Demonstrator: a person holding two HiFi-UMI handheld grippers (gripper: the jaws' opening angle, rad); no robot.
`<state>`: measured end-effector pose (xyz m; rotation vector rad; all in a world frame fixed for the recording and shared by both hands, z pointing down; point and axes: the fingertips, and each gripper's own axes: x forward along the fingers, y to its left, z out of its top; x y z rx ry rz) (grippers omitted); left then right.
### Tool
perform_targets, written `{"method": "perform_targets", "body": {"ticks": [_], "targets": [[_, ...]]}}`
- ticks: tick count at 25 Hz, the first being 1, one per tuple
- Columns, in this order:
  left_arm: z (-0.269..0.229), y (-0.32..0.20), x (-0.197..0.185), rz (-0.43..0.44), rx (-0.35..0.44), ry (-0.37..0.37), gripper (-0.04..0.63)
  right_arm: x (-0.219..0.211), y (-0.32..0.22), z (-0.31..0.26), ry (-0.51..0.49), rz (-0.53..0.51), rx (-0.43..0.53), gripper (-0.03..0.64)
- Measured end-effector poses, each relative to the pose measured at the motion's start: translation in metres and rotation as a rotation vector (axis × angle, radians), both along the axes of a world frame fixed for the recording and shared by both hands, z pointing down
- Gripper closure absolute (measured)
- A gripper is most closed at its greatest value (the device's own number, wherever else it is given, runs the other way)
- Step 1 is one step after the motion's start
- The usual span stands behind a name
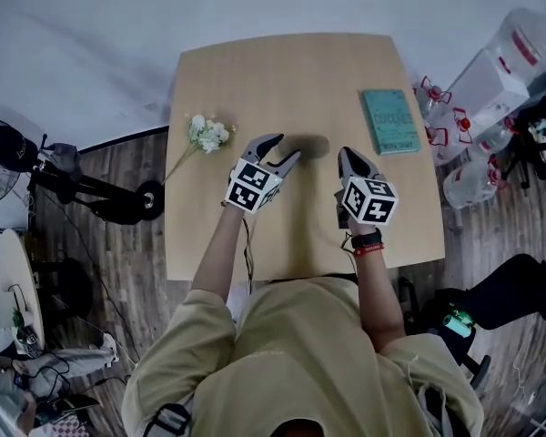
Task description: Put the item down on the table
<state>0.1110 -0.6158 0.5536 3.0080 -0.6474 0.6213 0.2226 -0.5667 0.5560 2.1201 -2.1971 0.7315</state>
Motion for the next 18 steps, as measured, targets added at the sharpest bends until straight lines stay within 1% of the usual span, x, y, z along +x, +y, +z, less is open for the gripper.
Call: {"method": "perform_targets", "body": {"ticks": [4,7,10,14,18], "targets": [[-0.013,0.012,-0.01,-0.059,-0.015,0.053,0.402,0.002,0.012,-0.012,0.015,0.016,0.023,0.601],[-0.023,0.019,-0.018,-0.112,-0.012,0.084,0.428,0.002,0.018,-0.021,0.034,0.023,0.037,0.601],[-0.034,0.024,-0.027,-0.164,0.002,0.117,0.481,-0.001,0.021,-0.027,0.045,0.019,0.052,0.601],[-0.044,0.036,-0.038,-0.217,0.01,0.14,0.512,-0.006,0.029,-0.035,0.068,0.014,0.067,0.601],[-0.051,0.043,-0.057,-0.312,0.006,0.165,0.54,-0.012,0.035,-0.044,0.106,0.022,0.086,0.601]]}}
